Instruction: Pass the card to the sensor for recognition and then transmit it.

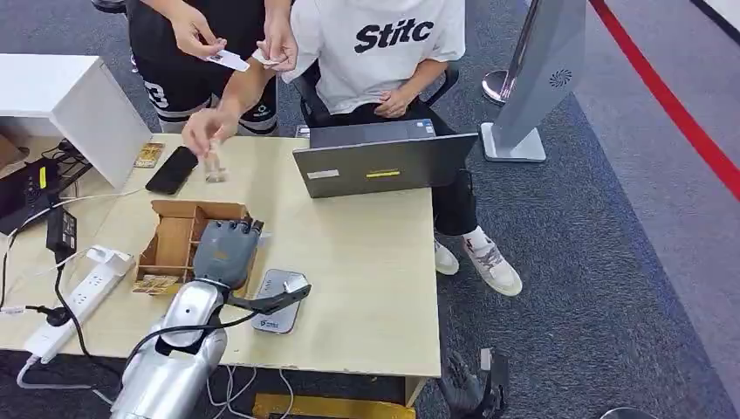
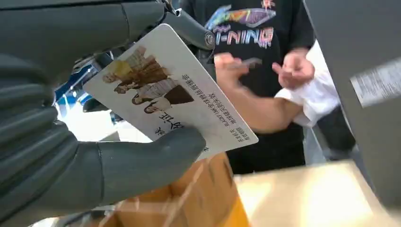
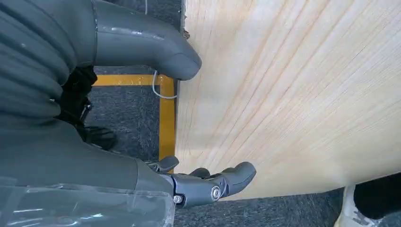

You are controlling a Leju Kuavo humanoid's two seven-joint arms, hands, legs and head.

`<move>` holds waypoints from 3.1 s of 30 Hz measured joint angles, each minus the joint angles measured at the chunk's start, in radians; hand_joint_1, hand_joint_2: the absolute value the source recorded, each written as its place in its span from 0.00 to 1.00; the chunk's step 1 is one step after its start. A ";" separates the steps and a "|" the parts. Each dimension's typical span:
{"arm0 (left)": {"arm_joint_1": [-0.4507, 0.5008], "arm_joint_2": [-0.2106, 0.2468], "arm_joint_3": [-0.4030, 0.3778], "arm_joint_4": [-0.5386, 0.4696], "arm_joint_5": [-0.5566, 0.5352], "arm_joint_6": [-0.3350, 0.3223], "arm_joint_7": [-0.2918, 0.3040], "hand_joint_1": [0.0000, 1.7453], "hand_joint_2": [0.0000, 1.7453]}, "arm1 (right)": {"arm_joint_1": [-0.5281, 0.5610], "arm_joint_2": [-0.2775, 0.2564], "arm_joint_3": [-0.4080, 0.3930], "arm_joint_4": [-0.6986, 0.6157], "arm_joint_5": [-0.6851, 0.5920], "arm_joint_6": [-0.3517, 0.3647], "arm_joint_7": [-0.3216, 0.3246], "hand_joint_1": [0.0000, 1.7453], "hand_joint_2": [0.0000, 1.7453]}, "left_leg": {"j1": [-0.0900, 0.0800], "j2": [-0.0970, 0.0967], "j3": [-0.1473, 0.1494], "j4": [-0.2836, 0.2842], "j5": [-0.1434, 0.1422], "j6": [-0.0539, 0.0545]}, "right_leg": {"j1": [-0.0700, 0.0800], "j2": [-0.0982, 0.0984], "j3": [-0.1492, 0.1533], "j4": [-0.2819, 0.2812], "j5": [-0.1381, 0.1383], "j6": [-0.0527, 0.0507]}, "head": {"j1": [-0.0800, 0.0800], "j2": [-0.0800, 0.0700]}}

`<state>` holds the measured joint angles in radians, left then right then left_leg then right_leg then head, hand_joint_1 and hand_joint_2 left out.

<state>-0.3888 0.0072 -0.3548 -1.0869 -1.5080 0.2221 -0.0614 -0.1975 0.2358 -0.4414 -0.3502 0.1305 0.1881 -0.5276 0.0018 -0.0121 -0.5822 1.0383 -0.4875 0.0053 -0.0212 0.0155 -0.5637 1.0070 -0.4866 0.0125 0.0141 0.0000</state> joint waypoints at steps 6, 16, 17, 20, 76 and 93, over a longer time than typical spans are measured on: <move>-0.117 0.027 0.001 0.055 0.000 -0.016 0.062 1.00 1.00 | -0.001 0.000 0.006 0.002 0.000 -0.017 0.005 0.00 1.00 | 0.000 0.000 0.000 0.000 0.001 -0.001 | 0.000 0.000 0.000 0.000 0.000 0.000 | 0.000 0.000; -0.192 0.045 0.022 0.149 0.000 -0.015 0.076 0.96 1.00 | -0.009 0.000 0.029 0.009 -0.001 -0.095 0.008 0.00 1.00 | 0.000 0.000 0.000 0.000 0.001 -0.001 | 0.000 0.000 0.000 0.001 0.000 0.000 | 0.000 0.000; -0.192 0.046 0.026 0.153 0.000 -0.013 0.076 0.97 1.00 | -0.009 0.000 0.029 0.010 -0.001 -0.095 0.008 0.00 1.00 | 0.000 0.000 0.000 0.000 0.001 -0.001 | 0.000 0.000 0.000 0.001 0.000 0.000 | 0.000 0.000; -0.192 0.049 0.042 0.165 0.000 -0.005 0.069 1.00 1.00 | -0.010 0.000 0.030 0.011 -0.002 -0.095 0.008 0.00 1.00 | 0.000 0.000 0.000 0.000 0.001 -0.001 | 0.000 0.000 0.000 0.001 0.000 0.000 | 0.000 0.000; 0.376 0.010 0.091 -0.374 0.111 0.029 -0.090 0.00 1.00 | 0.034 -0.013 0.008 -0.012 -0.026 -0.130 -0.052 0.00 1.00 | 0.000 0.000 -0.001 -0.001 -0.001 0.000 | 0.000 0.000 0.000 0.000 -0.001 0.000 | 0.000 0.000; 0.349 0.037 0.269 -0.246 0.080 0.027 -0.079 0.00 1.00 | 0.028 -0.013 -0.002 -0.024 0.040 -0.130 -0.048 0.00 1.00 | 0.000 0.000 -0.001 -0.001 0.000 0.000 | 0.000 0.000 0.000 0.000 -0.001 0.000 | 0.000 0.000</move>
<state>-0.0394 0.0439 -0.0854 -1.3324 -1.4283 0.2495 -0.1400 -0.1695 0.2224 -0.4433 -0.3738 0.1705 0.0580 -0.5756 0.0018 -0.0123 -0.5828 1.0374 -0.4878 0.0049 -0.0215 0.0152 -0.5639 1.0068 -0.4873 0.0125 0.0141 0.0000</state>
